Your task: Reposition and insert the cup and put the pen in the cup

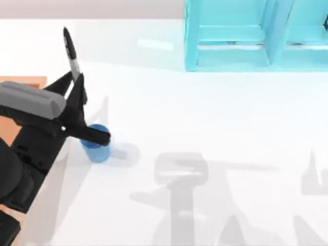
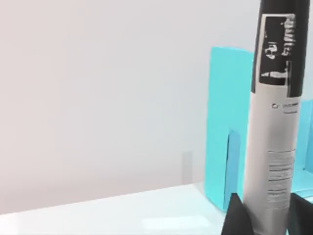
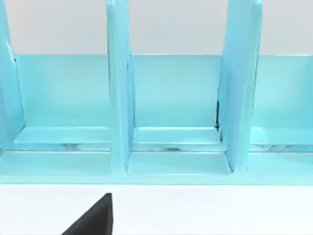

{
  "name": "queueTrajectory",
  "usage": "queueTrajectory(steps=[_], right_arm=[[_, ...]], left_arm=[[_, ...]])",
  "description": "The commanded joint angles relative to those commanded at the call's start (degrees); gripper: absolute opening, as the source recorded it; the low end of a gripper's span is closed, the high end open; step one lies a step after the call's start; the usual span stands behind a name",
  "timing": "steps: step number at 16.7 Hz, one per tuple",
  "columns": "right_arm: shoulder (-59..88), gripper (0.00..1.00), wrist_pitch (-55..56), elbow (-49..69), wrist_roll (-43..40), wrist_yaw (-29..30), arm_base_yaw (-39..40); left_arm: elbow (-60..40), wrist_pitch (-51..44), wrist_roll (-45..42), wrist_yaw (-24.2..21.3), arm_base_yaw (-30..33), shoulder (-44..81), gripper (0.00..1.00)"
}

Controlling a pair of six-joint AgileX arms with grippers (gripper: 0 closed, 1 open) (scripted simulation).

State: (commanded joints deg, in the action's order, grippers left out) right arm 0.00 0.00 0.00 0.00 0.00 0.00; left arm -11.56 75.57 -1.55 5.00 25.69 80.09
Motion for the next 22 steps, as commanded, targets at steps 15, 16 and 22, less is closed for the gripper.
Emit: queueTrajectory(steps=[15, 16, 22], right_arm=[[0.0, 1.0, 0.0, 0.0, 0.0, 0.0, 0.0], [0.0, 1.0, 0.0, 0.0, 0.0, 0.0, 0.0], [0.0, 1.0, 0.0, 0.0, 0.0, 0.0, 0.0]], left_arm=[[0.0, 0.0, 0.0, 0.0, 0.0, 0.0, 0.9], [0.0, 0.0, 0.0, 0.0, 0.0, 0.0, 0.98], [0.0, 0.0, 0.0, 0.0, 0.0, 0.0, 1.0]])
